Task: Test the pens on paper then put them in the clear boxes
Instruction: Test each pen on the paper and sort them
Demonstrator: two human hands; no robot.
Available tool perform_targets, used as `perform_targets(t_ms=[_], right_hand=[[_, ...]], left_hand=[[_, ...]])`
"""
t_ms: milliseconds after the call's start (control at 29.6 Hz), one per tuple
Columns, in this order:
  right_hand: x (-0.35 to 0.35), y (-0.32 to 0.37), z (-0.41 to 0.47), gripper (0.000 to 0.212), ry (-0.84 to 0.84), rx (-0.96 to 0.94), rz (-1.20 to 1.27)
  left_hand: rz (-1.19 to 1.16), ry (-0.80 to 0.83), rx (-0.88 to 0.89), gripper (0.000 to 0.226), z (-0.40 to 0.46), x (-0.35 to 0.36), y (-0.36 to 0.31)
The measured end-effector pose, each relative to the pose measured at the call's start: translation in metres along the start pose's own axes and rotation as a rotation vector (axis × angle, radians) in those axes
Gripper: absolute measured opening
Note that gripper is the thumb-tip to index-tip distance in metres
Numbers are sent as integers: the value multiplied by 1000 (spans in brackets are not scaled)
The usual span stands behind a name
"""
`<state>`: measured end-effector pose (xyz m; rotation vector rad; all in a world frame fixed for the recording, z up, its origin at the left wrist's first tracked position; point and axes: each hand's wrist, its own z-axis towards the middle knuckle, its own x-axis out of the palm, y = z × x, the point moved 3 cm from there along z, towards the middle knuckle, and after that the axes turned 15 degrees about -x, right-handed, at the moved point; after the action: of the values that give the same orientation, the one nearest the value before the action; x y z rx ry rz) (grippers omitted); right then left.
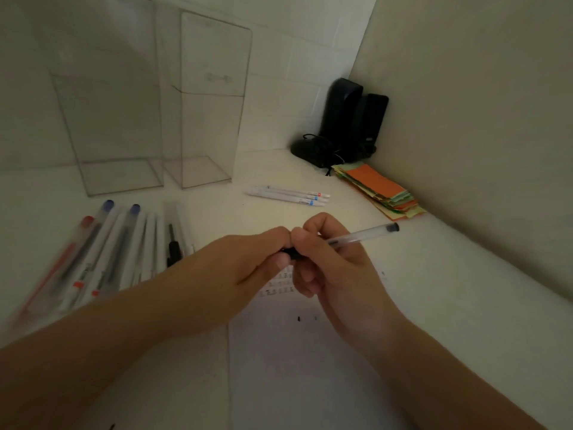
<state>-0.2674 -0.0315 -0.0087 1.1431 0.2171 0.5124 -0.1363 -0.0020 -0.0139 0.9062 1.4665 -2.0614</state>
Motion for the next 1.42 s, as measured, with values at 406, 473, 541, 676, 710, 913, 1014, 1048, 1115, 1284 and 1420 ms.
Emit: perform_targets(t_ms=[406,473,541,676,710,913,1014,1048,1115,1284,1420], right_hand=[[-4,-3,-3,7,-88,71,-69],[-7,-1,-1,19,-109,88,-115],[-10,1,2,29,-137,106,-93],[-12,5,5,33,-97,118,-222],[-8,4,5,30,-38,126,-265],[15,-16,-2,21,124,99,-483],[17,-20,0,25,58,36,-496],[17,-21,0,25,52,19,-497],[19,-21,-2,26,61,-11,-519],[21,-22,-2,28,75,-43,-549],[22,-23,-3,28,88,-75,-562]], left_hand=[[-18,-27,-135,41,0,-1,-1],[-78,-76,-214,46,1,-4,3],[-94,-147,-277,40,4,-11,12],[81,-111,-365,9,9,-11,26],[128,-72,-357,6,9,-8,28],[198,-26,-296,18,13,-5,33],[192,-34,-277,16,13,-4,34],[186,-39,-273,15,13,-4,35],[178,-51,-264,14,13,-4,35],[190,-60,-255,14,13,-4,36],[197,-59,-256,16,13,-3,35]])
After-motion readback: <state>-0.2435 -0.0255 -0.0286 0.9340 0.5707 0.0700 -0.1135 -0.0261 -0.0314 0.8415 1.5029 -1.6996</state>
